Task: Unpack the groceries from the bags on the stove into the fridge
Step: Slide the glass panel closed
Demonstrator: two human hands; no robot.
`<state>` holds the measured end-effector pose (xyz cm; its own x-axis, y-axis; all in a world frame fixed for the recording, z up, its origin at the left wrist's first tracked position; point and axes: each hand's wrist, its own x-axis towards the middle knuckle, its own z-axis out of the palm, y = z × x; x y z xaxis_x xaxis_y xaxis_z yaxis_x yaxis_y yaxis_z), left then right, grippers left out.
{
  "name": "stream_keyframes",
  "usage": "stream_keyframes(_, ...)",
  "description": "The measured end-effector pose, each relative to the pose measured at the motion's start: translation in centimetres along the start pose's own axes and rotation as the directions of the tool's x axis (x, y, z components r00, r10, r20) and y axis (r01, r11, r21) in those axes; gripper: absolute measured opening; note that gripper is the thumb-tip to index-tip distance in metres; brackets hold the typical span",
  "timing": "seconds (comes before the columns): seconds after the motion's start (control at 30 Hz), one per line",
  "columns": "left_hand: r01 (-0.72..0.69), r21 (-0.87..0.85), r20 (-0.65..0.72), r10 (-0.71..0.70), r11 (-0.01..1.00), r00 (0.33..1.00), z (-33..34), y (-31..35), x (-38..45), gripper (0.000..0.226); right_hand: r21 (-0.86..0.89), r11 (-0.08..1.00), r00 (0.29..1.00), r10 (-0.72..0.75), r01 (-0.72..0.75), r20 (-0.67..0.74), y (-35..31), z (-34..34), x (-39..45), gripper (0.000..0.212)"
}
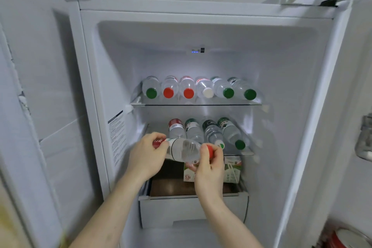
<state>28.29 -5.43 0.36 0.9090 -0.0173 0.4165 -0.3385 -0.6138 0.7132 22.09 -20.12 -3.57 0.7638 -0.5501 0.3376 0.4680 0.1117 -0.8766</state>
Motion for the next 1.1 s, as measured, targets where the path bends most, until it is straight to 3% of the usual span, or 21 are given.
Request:
stream_keyframes(0.17, -0.054, 0.059, 0.057, 0.051, 0.997, 0.997, 1.4, -1.1, 0.9, 0.038, -0.115, 0.993, 0.996, 0.01, 0.0, 0.089, 1.7, 0.2, -0.6, 0.008)
stream_keyframes(0.27, -0.003, 0.046, 0.205, -0.007, 0.999, 0.979, 2.9, -2.2, 1.7, 0.07, -0.273, 0.961, 0.977, 0.092, -0.037, 0.193, 3.2, 0.1, -0.6, 0.02)
stream_keyframes(0.37, -0.02, 0.077, 0.228, 0.002, 0.997, 0.974, 4.1, -3.0, 2.5, 0.074, -0.446, 0.894, 0.929, 0.123, 0.05, 0.35, 3.2, -0.5, -0.4, 0.044)
stream_keyframes(0.43, -0.033, 0.132, 0.216, 0.004, 0.991, 0.976, 4.6, -3.1, 3.1, 0.072, -0.518, 0.84, 0.921, 0.064, 0.158, 0.384, 2.8, -1.1, 0.7, 0.048)
stream_keyframes(0.5, -0.021, 0.141, 0.222, -0.01, 0.99, 0.975, 5.0, -2.8, 3.6, 0.07, -0.586, 0.768, 0.937, -0.049, 0.257, 0.346, 1.9, -1.7, 2.4, 0.044)
stream_keyframes(0.63, 0.027, 0.094, 0.244, -0.05, 0.995, 0.969, 6.0, -2.4, 4.8, 0.067, -0.689, 0.674, 0.963, -0.159, 0.266, 0.216, -0.1, -2.9, 6.5, 0.049)
stream_keyframes(0.7, 0.065, 0.068, 0.258, -0.08, 0.996, 0.963, 6.4, -2.3, 5.6, 0.065, -0.796, 0.55, 0.967, -0.122, 0.253, 0.223, 0.2, -3.5, 8.7, 0.055)
stream_keyframes(0.8, 0.08, 0.04, 0.278, -0.088, 0.996, 0.956, 6.8, -2.3, 6.8, 0.064, -0.904, 0.377, 0.971, 0.05, 0.2, 0.236, 1.9, -3.9, 10.2, 0.063)
stream_keyframes(1.1, 0.116, 0.046, 0.254, -0.124, 0.992, 0.959, 7.7, -3.0, 9.0, 0.065, -0.949, 0.26, 0.977, 0.072, 0.177, 0.202, 4.2, -3.9, 10.0, 0.067)
